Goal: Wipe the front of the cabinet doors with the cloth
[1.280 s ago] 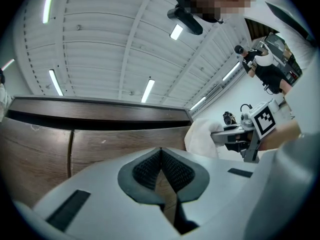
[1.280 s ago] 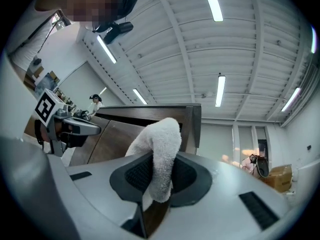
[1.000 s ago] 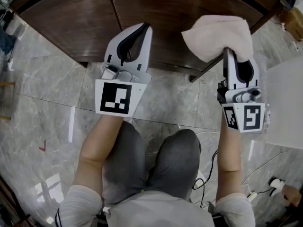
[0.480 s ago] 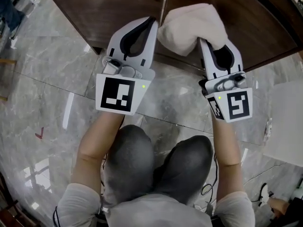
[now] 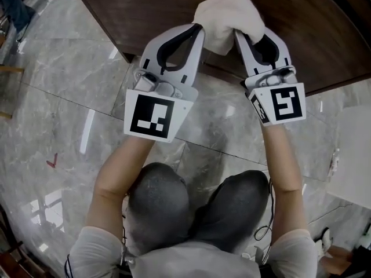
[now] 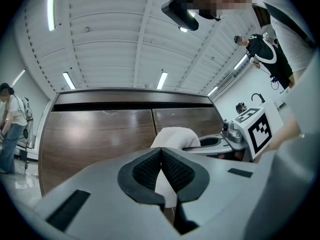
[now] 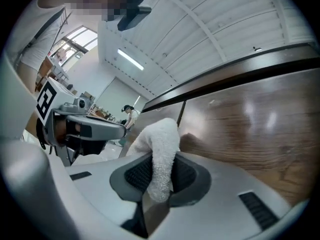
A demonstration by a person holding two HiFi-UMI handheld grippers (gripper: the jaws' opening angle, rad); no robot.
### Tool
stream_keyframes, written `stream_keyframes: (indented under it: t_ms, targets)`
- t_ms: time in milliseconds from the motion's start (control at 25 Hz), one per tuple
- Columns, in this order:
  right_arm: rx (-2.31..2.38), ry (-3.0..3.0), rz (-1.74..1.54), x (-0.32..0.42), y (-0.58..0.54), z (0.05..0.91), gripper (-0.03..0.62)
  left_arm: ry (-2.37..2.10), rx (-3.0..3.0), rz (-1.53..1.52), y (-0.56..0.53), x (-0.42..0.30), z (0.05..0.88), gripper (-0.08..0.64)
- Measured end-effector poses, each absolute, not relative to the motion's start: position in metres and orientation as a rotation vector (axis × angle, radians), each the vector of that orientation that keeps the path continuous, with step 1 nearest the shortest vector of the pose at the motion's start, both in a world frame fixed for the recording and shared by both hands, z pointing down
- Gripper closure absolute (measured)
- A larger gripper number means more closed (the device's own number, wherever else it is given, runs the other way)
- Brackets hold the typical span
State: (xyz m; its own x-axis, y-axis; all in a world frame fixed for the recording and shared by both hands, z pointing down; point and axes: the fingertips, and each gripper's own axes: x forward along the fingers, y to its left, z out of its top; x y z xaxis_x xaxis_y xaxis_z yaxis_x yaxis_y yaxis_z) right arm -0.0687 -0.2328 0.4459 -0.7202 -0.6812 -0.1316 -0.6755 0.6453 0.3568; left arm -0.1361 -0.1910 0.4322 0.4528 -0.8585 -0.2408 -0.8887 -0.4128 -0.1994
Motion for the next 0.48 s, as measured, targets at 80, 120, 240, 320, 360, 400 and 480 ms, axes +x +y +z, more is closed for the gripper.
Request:
stream_keyframes:
  t_ms: [80, 120, 240, 320, 360, 400, 480]
  targets:
    - [1.165, -2.831, -0.597, -0.072, -0.238, 0.449, 0.512, 1.496, -2.411, 0.145, -0.192, -0.139, 0.431, 0.541]
    - [1.166, -2.832, -0.59, -0.071, -0.239, 0.45, 0.512, 1.497, -2.408, 0.15, -0.193, -0.139, 0.43, 0.541]
    - [1.169, -2.819, -0.598, -0.066, -0.239, 0.449, 0.511, 1.495, -2.402, 0.166, -0.192, -0.138, 0.427, 0.541]
    - [1.179, -2.808, -0.608, -0.061, -0.238, 0.447, 0.512, 1.493, -2.405, 0.175, -0.191, -0.135, 0.427, 0.541]
    - [1.189, -2.804, -0.608, -0.057, -0.238, 0.446, 0.512, 1.492, -2.407, 0.178, -0.191, -0.134, 0.427, 0.541]
    - [1.2, -2.8, -0.608, -0.053, -0.237, 0.446, 0.512, 1.492, -2.41, 0.181, -0.191, -0.133, 0.428, 0.541]
    - [1.221, -2.788, -0.606, -0.044, -0.236, 0.446, 0.512, 1.492, -2.416, 0.182, -0.192, -0.131, 0.431, 0.541]
